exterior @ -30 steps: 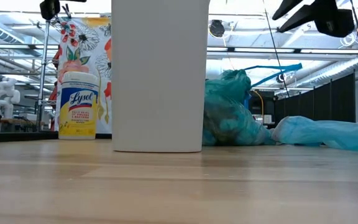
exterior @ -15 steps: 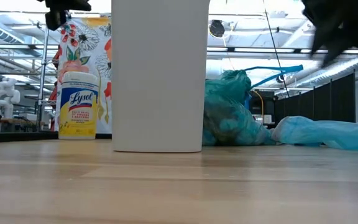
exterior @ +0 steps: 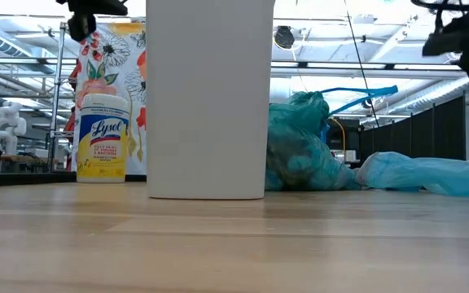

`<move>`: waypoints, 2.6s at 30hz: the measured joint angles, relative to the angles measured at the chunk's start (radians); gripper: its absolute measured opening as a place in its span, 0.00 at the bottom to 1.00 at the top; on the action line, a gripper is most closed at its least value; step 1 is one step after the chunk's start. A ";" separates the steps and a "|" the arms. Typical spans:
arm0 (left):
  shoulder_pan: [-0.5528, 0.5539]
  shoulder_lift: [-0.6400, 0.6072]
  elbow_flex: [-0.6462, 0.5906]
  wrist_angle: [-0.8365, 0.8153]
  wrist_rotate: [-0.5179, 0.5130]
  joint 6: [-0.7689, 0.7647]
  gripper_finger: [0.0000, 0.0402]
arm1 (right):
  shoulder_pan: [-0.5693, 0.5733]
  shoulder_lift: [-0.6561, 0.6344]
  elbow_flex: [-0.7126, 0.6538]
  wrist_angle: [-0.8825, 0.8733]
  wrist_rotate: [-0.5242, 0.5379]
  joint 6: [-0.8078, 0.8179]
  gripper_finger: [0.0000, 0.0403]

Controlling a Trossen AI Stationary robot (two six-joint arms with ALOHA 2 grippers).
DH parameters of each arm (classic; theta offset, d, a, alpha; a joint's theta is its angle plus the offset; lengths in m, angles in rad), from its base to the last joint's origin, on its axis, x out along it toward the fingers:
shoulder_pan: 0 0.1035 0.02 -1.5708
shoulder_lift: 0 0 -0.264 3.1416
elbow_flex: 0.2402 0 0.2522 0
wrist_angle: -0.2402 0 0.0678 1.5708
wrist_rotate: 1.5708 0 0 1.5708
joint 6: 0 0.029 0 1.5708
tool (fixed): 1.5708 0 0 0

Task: Place trash/remove bag and relplace
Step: Insert the light blue trash bag into the white trash bin

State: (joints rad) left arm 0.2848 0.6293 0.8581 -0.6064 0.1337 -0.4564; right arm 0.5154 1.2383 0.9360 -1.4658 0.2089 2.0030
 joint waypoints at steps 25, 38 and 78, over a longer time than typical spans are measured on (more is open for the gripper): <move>0.000 0.090 0.000 0.103 -0.015 -0.084 0.01 | -0.214 0.096 -0.193 0.147 -0.053 -0.069 0.28; -0.073 0.103 0.000 0.108 -0.049 -0.115 0.01 | -0.128 0.208 -0.357 0.433 -0.165 -0.046 0.27; -0.104 0.195 0.000 0.233 -0.079 -0.105 0.01 | -0.147 0.137 0.746 -0.100 0.810 -0.712 0.00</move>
State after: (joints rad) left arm 0.1806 0.8246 0.8581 -0.3737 0.0546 -0.5619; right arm 0.3681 1.3748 1.6822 -1.5655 1.0190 1.2907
